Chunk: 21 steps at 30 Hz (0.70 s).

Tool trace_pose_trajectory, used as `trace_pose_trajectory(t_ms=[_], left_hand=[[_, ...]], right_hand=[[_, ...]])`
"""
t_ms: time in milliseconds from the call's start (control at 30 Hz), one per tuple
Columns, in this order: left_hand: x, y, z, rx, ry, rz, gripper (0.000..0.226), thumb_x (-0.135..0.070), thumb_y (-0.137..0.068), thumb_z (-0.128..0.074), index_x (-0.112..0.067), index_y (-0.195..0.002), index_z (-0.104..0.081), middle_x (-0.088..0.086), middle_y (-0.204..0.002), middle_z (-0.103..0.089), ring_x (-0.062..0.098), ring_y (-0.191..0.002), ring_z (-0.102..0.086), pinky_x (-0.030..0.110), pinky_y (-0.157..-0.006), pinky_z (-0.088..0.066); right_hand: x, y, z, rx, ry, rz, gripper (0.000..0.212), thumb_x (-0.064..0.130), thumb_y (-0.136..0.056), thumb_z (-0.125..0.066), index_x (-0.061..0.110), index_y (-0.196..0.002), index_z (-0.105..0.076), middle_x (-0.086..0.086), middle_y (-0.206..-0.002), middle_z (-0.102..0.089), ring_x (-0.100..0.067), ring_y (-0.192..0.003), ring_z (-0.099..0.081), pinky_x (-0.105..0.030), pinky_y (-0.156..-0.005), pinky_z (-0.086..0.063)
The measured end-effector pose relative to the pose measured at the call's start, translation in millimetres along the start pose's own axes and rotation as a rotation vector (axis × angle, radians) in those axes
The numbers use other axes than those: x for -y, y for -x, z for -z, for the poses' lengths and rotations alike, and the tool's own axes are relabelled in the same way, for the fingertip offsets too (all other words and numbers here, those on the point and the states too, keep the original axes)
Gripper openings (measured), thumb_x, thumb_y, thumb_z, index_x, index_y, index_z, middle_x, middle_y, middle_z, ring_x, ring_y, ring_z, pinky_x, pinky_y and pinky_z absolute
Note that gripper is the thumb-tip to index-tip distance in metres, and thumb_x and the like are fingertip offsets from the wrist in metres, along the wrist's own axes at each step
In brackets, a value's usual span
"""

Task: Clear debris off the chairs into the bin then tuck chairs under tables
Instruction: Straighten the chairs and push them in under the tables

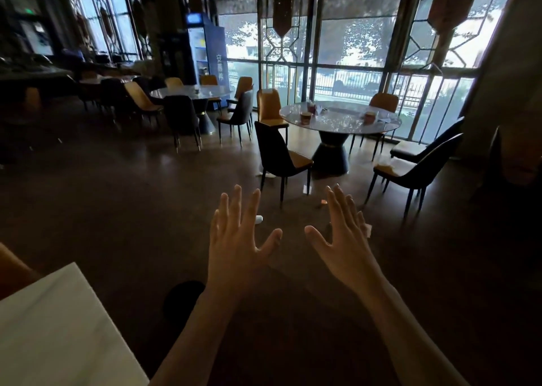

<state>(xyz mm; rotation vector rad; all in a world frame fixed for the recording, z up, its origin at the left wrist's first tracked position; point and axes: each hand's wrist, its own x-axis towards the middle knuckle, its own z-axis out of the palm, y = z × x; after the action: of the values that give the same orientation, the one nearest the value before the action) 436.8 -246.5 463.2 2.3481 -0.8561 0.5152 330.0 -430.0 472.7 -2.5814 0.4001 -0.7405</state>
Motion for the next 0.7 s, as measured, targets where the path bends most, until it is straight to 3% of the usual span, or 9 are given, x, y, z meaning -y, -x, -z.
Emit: trace_pose_trajectory(t_ms=[100, 367, 700], left_hand=[[14, -33, -21, -0.013, -0.030, 0.022, 0.086, -0.077, -0.085, -0.029, -0.038, -0.156, 0.000, -0.003, -0.164, 0.016, 0.018, -0.150, 0.018, 0.040, -0.118, 0.007], [52, -132, -90, -0.035, -0.089, 0.125, 0.084, -0.080, -0.084, -0.025, -0.045, -0.153, 0.007, -0.008, -0.163, 0.021, 0.012, -0.147, 0.026, 0.037, -0.117, 0.010], [95, -283, -155, -0.118, -0.164, 0.269, 0.082, -0.077, -0.086, -0.030, -0.046, -0.152, 0.007, -0.007, -0.163, 0.019, 0.014, -0.149, 0.021, 0.037, -0.119, 0.006]], right_hand=[[-15, -44, -24, 0.006, -0.004, 0.033, 0.087, 0.074, -0.085, -0.027, 0.037, -0.152, 0.015, 0.008, -0.164, 0.019, -0.014, -0.150, 0.021, -0.045, -0.123, 0.006], [-68, -173, -90, 0.071, -0.064, 0.127, 0.086, 0.074, -0.085, -0.025, 0.040, -0.152, 0.017, 0.012, -0.162, 0.024, -0.012, -0.148, 0.027, -0.042, -0.121, 0.013], [-113, -359, -153, 0.160, -0.150, 0.260, 0.085, 0.073, -0.087, -0.027, 0.039, -0.154, 0.011, 0.012, -0.164, 0.017, -0.011, -0.149, 0.024, -0.044, -0.123, 0.009]])
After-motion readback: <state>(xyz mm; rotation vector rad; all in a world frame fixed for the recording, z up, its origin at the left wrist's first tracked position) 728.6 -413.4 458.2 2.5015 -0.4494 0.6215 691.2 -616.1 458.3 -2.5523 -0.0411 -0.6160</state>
